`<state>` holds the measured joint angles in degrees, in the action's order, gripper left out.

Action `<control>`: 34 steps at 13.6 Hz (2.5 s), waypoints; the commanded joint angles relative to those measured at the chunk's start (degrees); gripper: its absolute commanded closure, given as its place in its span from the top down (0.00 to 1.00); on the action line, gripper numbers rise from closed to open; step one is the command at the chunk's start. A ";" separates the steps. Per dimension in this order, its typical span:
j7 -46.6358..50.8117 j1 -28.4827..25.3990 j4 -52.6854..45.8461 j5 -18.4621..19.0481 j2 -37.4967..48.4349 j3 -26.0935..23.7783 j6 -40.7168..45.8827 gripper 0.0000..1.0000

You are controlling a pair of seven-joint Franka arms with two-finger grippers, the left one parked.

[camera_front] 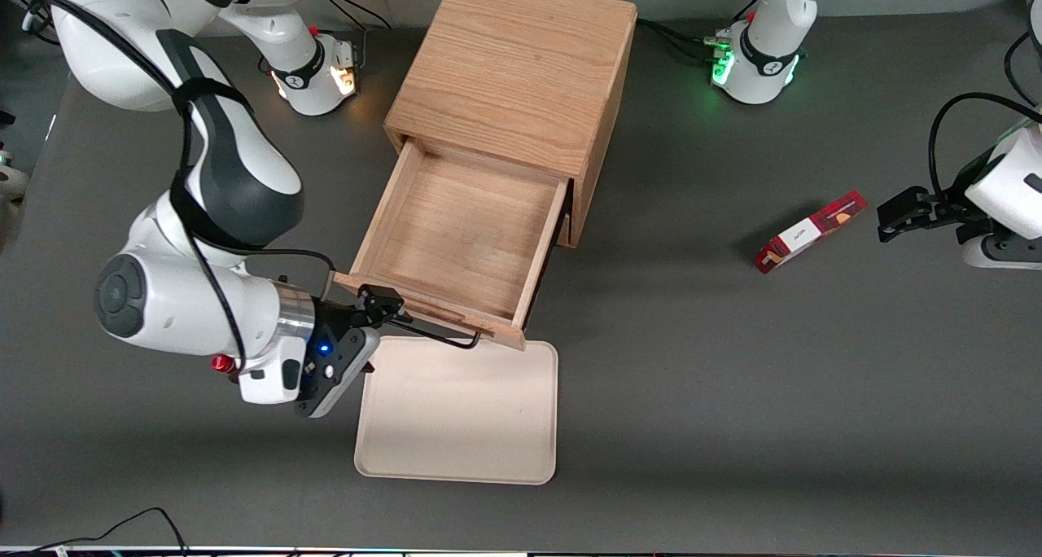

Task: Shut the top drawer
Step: 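Lower the right gripper to the drawer front beside the black handle, then push the drawer front with the right gripper into the cabinet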

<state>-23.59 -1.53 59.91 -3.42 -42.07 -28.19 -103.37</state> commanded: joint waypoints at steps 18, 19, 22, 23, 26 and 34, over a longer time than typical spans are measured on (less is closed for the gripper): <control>-3.66 -1.54 -0.06 5.70 -5.57 0.15 0.36 1.00; -3.57 -1.63 -0.06 5.88 -5.57 0.15 0.36 1.00; -3.30 -1.63 1.16 7.11 -5.22 -0.02 0.36 1.00; -3.30 -1.63 1.52 7.11 -5.13 -0.11 0.36 1.00; -3.30 -1.81 3.00 7.29 -3.99 -0.29 0.27 1.00; -3.30 -1.81 15.75 7.64 3.13 -0.29 -5.88 1.00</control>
<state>-26.30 -3.33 70.66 2.97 -42.14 -28.75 -107.77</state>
